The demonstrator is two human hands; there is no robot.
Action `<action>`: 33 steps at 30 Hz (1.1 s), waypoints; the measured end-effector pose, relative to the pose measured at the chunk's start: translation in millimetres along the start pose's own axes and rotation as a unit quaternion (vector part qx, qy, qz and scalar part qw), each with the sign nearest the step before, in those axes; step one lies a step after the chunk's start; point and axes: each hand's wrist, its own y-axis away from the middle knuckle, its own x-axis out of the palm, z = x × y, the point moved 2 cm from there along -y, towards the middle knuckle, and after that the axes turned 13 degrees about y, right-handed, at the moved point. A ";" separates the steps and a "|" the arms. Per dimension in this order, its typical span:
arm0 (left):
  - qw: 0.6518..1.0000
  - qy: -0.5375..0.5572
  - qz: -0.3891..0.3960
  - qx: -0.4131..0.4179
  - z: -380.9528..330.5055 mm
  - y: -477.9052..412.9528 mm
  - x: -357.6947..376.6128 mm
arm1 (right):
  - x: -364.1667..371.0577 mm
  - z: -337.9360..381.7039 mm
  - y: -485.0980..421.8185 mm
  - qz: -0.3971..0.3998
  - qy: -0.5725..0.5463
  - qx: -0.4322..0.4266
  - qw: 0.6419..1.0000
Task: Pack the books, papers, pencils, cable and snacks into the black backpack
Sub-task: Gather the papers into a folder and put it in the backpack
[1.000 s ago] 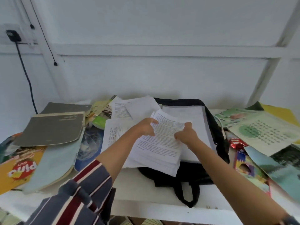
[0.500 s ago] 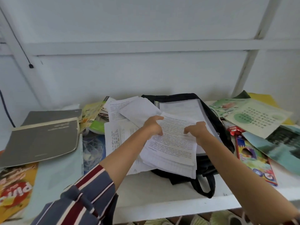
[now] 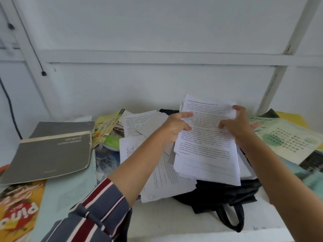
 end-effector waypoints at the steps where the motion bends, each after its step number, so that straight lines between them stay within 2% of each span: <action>1: 1.000 0.024 -0.010 0.015 -7.7 -1.0 -4.5 | 1.0 9.1 -7.4 0.014 -0.013 -0.021 1.000; 3: 0.996 0.066 -0.049 0.044 -19.7 -4.0 -19.2 | 13.6 19.5 -28.5 0.084 -0.039 -0.024 0.995; 7: 0.978 0.095 -0.167 0.077 -14.4 -15.9 -59.8 | 67.3 19.2 -62.8 0.265 -0.029 0.042 0.963; 12: 0.959 -0.051 -0.273 0.058 13.5 -34.5 -94.2 | 126.8 16.7 -81.2 0.325 0.083 -0.041 0.941; 15: 0.942 -0.127 -0.310 0.023 24.6 -41.7 -97.7 | 146.9 11.6 -90.2 0.322 0.173 -0.074 0.928; 18: 0.937 -0.143 -0.318 -0.010 31.9 -47.3 -95.9 | 159.5 5.9 -95.4 0.315 0.268 -0.095 0.905; 20: 0.935 -0.142 -0.324 -0.010 35.2 -51.4 -97.8 | 163.7 3.6 -97.4 0.318 0.290 -0.090 0.898; 27: 0.935 -0.062 -0.347 0.030 33.6 -59.3 -101.3 | 158.7 2.2 -102.8 0.330 0.231 -0.073 0.912; 30: 0.938 -0.042 -0.339 0.047 25.5 -58.5 -96.1 | 149.5 -0.5 -105.3 0.327 0.153 -0.065 0.930; 33: 0.941 -0.048 -0.326 0.077 11.5 -58.3 -88.6 | 136.3 5.7 -107.4 0.304 0.099 -0.094 0.943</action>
